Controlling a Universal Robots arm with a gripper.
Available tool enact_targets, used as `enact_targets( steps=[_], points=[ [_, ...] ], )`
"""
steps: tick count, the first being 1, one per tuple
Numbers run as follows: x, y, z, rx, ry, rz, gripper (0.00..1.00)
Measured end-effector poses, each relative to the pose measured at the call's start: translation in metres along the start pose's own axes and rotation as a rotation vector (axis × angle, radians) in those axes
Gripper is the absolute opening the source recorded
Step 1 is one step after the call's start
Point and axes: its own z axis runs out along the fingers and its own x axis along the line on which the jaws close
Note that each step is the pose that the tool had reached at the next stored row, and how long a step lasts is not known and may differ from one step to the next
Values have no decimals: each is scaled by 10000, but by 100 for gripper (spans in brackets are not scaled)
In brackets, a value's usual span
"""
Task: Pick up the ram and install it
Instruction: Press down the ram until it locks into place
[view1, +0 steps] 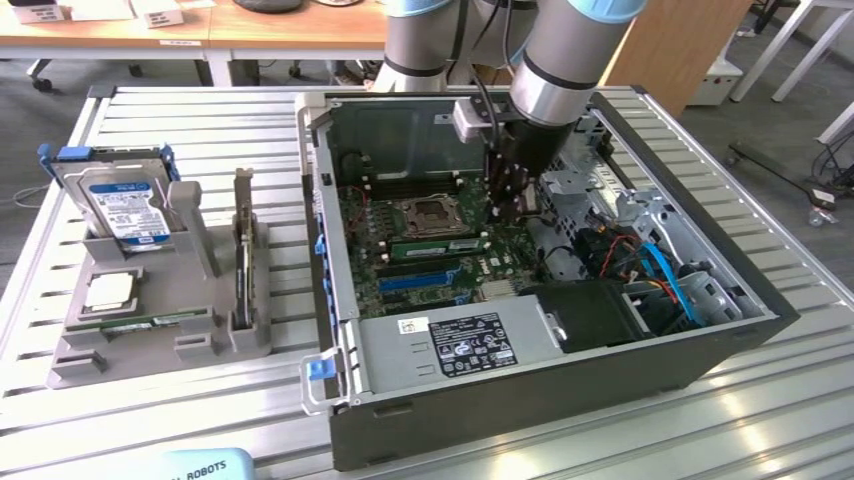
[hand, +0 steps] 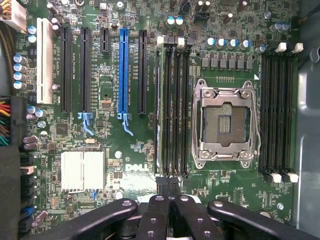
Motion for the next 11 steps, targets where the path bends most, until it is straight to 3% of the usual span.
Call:
enact_targets(
  steps=[6,11],
  points=[
    [2,212,7,73,-6,-3,10],
    [3,367,14,90,-6,-4,10]
  ],
)
